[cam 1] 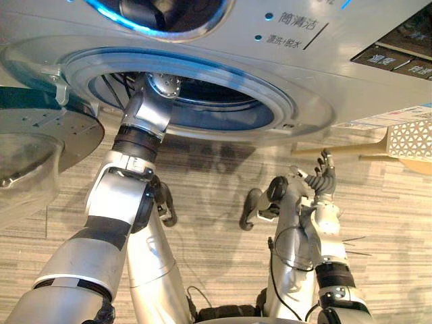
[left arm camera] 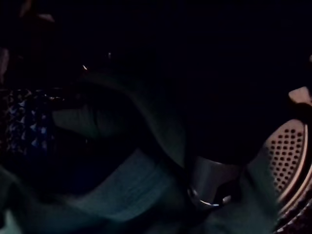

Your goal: Pick up the laundry basket with both hands and put the clothes into the washing machine.

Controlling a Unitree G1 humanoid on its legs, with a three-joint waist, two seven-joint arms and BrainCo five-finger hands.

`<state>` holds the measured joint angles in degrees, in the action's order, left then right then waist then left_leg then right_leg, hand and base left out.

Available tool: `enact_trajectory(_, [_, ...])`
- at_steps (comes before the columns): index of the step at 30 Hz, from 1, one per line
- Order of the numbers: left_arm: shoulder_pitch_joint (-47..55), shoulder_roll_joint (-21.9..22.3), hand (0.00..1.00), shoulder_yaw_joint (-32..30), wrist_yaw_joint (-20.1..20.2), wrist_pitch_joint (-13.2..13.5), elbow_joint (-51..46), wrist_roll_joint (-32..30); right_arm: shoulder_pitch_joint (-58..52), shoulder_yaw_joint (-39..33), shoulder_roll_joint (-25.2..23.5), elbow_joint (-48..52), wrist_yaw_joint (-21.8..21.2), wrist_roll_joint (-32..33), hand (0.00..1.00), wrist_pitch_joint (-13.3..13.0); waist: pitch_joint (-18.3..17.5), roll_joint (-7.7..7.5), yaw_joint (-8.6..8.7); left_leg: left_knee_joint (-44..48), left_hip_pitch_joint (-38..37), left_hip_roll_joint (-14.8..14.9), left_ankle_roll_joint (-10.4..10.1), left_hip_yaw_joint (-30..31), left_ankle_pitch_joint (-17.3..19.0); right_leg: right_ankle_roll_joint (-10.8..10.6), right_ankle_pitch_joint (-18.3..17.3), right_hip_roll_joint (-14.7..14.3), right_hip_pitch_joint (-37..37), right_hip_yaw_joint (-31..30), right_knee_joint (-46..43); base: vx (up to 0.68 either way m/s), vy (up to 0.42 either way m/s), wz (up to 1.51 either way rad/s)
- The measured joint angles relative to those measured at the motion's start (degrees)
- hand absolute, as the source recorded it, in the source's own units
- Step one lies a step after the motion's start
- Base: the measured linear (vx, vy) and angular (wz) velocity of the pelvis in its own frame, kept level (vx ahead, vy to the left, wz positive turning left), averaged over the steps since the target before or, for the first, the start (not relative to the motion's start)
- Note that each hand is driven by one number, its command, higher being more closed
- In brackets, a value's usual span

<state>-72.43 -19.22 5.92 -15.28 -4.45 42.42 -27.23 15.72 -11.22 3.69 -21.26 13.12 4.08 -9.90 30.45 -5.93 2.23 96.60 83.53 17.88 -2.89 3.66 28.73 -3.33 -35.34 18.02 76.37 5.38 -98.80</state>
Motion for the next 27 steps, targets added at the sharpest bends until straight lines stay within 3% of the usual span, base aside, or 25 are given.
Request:
enact_trajectory(8, [1.2, -0.8, 0.00, -1.6, 1.5, 0.0, -0.5, -1.1, 0.2, 1.5, 0.2, -1.8, -1.9, 1.1, 0.00, 0.5, 0.0, -0.02, -0.82, -3.9, -2.3, -0.5, -1.4, 0.0, -1.5, 0.7, 0.3, 0.1, -2.3, 1.3, 2.6, 0.02, -0.059, 0.05])
enact_trajectory(13, [9.7, -0.3, 0.00, -1.6, 1.0, 0.2, -8.7, 2.1, -0.5, 2.9, -0.3, -2.4, -2.1, 1.0, 0.00, 1.8, -0.1, -0.02, -1.46, -9.2, -7.3, -0.8, -2.5, -0.1, -3.2, 1.2, 0.6, 0.1, -7.5, 3.3, 6.9, 0.01, -0.095, 0.11])
enact_trajectory(17, [24.4, 3.7, 0.00, -2.3, -0.3, 1.6, -16.3, 8.4, -3.5, 2.8, -1.1, -2.7, -2.0, 0.9, 0.00, 3.3, -0.3, 0.07, -3.06, -17.5, -17.7, -0.9, -3.4, -1.0, -4.8, 2.3, 1.2, 0.0, -18.3, 6.3, 14.5, 0.06, -0.100, 0.17])
enact_trajectory(20, [41.1, 9.7, 0.00, -3.1, -0.3, 3.7, -18.8, 15.6, -7.9, 2.8, -1.8, -5.9, -2.1, -0.1, 0.00, 4.6, -5.0, 0.12, -4.04, -27.4, -26.8, -1.2, -4.4, -2.0, -7.0, 2.7, 2.5, -0.5, -27.9, 9.7, 23.8, 0.12, -0.093, 0.22])
enact_trajectory(24, [60.6, 14.1, 0.00, -3.1, 2.6, 4.9, -19.2, 23.5, -13.1, 2.7, -2.3, -10.4, -2.2, -2.9, 0.00, 6.7, -9.2, 0.58, -4.90, -43.4, -42.6, -2.9, -5.0, -4.6, -11.3, 1.8, 6.0, -1.3, -43.3, 13.4, 38.3, 0.17, -0.043, 0.25])
enact_trajectory(27, [67.8, 15.2, 0.00, -3.9, 5.4, 5.4, -13.7, 25.5, -14.2, 2.6, -2.2, -15.0, -2.4, -4.5, 0.00, 7.9, -11.3, 1.22, -5.10, -54.1, -52.9, -3.4, -4.9, -7.3, -14.5, 0.7, 9.7, -2.1, -52.5, 14.8, 48.6, 0.16, -0.003, 0.06])
